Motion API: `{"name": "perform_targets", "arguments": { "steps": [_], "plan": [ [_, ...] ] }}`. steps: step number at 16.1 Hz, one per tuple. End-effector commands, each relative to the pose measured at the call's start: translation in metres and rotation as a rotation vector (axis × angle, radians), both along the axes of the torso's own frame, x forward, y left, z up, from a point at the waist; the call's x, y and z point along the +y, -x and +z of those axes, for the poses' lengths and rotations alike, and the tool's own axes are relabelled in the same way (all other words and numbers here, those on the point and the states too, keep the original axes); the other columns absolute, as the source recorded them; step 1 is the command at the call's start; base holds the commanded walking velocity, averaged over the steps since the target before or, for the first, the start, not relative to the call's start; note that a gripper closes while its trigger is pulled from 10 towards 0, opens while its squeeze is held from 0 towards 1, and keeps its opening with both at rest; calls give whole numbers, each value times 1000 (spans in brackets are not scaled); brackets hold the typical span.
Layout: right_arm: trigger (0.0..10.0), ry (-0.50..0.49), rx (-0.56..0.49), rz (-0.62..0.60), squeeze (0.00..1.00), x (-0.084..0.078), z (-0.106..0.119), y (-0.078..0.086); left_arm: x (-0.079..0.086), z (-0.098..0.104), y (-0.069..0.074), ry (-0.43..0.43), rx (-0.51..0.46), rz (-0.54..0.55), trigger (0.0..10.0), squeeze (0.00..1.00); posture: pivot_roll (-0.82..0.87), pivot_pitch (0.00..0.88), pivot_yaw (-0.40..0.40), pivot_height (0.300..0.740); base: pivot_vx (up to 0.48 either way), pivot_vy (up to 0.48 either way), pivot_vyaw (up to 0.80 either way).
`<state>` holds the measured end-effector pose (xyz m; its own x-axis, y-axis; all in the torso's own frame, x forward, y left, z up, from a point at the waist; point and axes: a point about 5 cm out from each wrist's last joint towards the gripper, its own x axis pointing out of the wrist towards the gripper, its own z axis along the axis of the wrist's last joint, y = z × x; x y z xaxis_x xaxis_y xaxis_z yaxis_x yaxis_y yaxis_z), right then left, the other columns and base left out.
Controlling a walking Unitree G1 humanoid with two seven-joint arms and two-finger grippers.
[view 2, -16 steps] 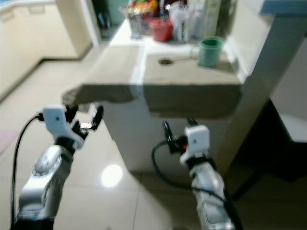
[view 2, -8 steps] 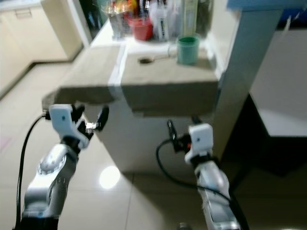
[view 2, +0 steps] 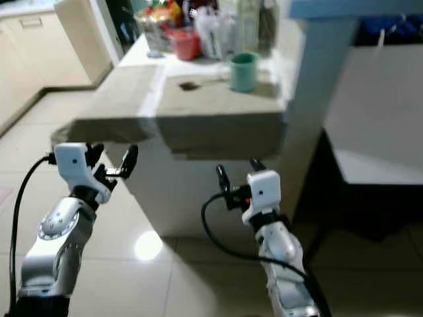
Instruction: Setting the table
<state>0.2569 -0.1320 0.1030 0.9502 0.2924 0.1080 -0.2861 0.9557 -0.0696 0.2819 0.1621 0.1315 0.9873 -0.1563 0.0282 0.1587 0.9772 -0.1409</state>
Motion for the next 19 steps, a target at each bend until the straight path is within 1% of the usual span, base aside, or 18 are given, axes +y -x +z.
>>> {"name": "perform_targets", "arguments": {
  "steps": [1,2,4,7,10,11,12,16,18,19],
  "plan": [
    [10000,6,-19,-8,0,-3,4,0,-2,2,-3,-7,-9,-14,10000,0,-255,0,151,740,0,-465,0],
    [10000,20,-9,-9,0,-2,3,0,-2,2,-4,-3,-4,-15,10000,0,-257,0,153,740,0,-461,0],
    [10000,14,-10,-9,0,-2,3,0,-3,2,-5,1,-3,-19,10000,0,-257,0,153,740,0,-452,-728],
    [10000,19,-16,-12,0,-2,3,0,0,2,-7,1,-7,-2,10000,0,-258,0,152,740,89,-418,0],
    [10000,20,-15,-6,0,-3,3,-1,4,2,-8,-20,-8,20,10000,0,-254,0,149,740,0,0,0],
    [10000,18,-15,-5,0,-3,3,-1,3,4,-8,-8,-16,14,10000,0,-253,0,150,740,0,0,0],
    [10000,19,-20,-6,0,-2,3,-1,1,7,-8,-20,-29,5,10000,0,-251,0,153,740,0,0,0],
    [10000,12,-35,-1,0,-1,5,-2,5,9,-12,-12,-35,13,10000,0,-250,0,154,740,0,0,0],
    [10000,16,-39,-1,0,-1,5,-2,5,13,-13,-52,-52,17,10000,0,-250,0,155,740,0,0,0],
    [10000,18,-42,-2,0,-1,5,-3,4,14,-14,-56,-55,12,10000,0,-252,0,158,740,0,0,0]
  ]
}}
